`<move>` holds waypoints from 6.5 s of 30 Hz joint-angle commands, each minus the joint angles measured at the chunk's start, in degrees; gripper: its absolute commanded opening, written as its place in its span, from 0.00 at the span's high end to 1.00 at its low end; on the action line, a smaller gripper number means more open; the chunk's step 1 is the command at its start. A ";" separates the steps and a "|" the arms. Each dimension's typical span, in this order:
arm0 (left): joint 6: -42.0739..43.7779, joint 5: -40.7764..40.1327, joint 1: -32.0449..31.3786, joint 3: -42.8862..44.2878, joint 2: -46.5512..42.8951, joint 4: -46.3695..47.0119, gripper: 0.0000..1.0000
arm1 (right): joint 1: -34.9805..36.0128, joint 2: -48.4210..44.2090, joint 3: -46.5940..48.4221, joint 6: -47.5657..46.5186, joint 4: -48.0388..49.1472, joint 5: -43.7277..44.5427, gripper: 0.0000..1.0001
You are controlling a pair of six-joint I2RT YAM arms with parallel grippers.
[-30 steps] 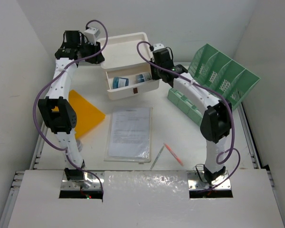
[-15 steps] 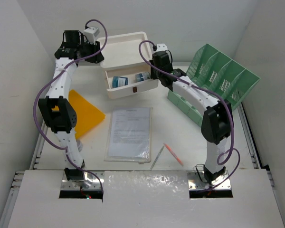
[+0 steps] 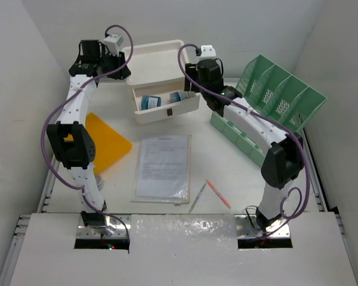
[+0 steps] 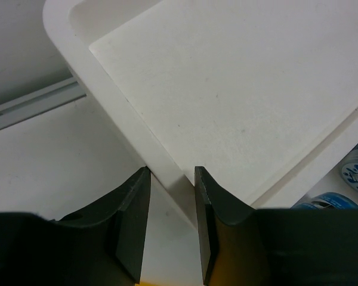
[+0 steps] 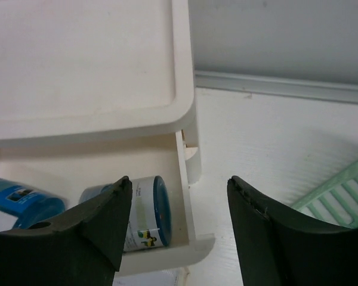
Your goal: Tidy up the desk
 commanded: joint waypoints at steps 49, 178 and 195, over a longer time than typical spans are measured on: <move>-3.35 2.57 -1.17 -5.59 -0.30 0.44 1.00 | 15.49 1.56 -14.97 -4.69 28.53 12.40 0.99; 1.39 13.20 1.73 -7.34 -3.63 -3.51 1.00 | -6.49 16.70 10.72 3.66 13.23 -20.20 1.00; -1.59 8.75 1.73 -7.70 -10.05 2.10 1.00 | -6.57 10.96 14.38 2.08 2.60 -16.43 0.73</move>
